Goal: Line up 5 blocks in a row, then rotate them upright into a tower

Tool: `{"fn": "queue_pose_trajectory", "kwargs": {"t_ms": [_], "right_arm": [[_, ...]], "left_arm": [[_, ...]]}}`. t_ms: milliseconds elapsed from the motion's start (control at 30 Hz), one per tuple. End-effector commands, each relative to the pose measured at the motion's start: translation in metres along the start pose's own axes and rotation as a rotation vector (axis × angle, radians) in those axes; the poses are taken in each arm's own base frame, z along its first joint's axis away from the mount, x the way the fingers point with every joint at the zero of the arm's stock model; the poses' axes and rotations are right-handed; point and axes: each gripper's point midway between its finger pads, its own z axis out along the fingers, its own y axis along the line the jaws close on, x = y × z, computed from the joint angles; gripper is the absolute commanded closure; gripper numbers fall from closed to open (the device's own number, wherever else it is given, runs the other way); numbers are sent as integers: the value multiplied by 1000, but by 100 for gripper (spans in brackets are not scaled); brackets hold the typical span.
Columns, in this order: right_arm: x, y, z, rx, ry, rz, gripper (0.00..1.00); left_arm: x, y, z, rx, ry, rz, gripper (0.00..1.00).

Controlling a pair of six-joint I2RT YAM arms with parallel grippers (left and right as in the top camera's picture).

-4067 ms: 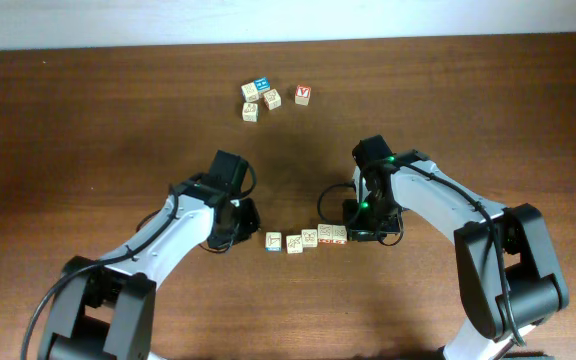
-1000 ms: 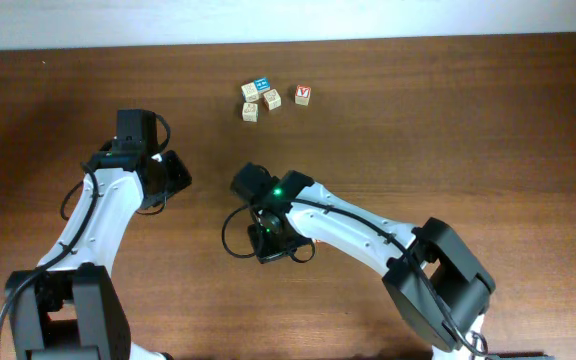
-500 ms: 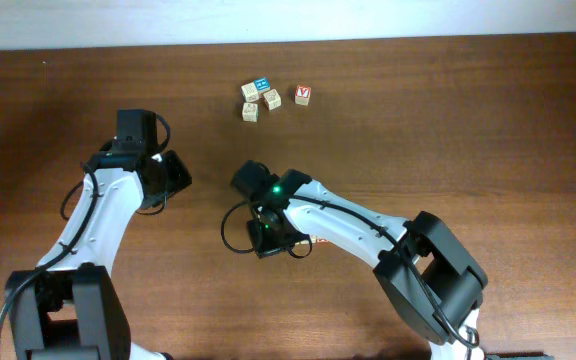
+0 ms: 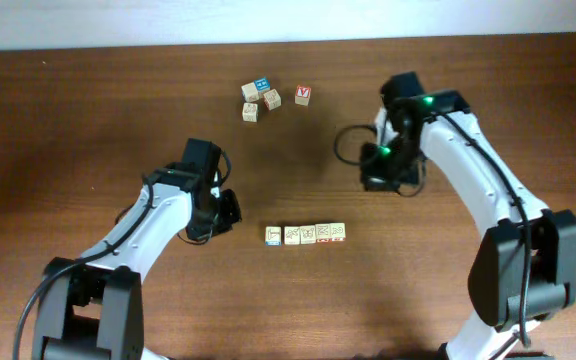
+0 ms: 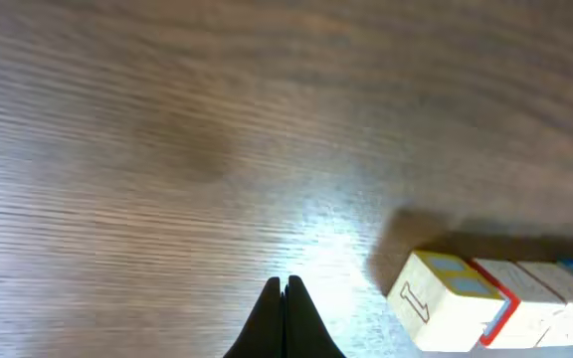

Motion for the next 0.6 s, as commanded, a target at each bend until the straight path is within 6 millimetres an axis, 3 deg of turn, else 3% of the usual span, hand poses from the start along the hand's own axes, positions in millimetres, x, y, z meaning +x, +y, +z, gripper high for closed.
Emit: {"fn": "queue_pose_trajectory", "kwargs": {"t_ms": [0,100,200,567], "right_arm": [[19,-21,25,-97,79,9,96],[35,-30,50,-87,118,15,96],[37,-36,52,-65,120,19,96],[42,-37,51,-60,144,31,96]], "left_arm": [[14,-18,8,52,32,44,100],[29,-34,15,47,60,106,100],[38,-40,29,49,101,118,100],[39,-77,28,204,94,191,100]]}}
